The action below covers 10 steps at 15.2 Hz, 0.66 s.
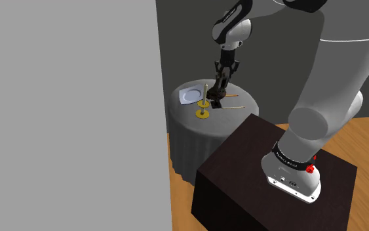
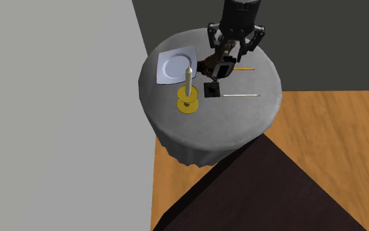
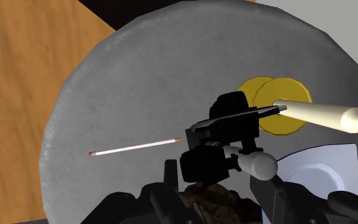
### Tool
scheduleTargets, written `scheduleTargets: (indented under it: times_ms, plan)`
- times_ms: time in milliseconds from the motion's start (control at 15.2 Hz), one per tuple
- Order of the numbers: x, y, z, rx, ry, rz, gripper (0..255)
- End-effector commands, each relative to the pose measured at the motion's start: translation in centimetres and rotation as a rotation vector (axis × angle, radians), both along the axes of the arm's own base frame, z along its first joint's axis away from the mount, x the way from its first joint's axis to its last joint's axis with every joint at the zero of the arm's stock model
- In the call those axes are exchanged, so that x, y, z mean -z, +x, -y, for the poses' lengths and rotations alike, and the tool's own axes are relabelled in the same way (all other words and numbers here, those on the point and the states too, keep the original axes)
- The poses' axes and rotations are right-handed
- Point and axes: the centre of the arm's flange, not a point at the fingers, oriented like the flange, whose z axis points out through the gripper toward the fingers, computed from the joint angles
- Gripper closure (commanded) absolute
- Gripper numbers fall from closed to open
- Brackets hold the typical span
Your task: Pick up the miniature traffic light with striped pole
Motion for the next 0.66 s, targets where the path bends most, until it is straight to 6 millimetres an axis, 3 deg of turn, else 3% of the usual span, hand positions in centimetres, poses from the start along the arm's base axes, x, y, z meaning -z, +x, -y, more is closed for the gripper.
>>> scheduleTargets:
  times_ms: [0,462,594]
  plan:
    - [-1.1,0.0,0.0,0.000,0.000,0.000,255]
    - [-4.8,0.0,0.0,0.000,0.000,0.000,255]
    - [-4.8,0.0,0.0,0.000,0.000,0.000,255]
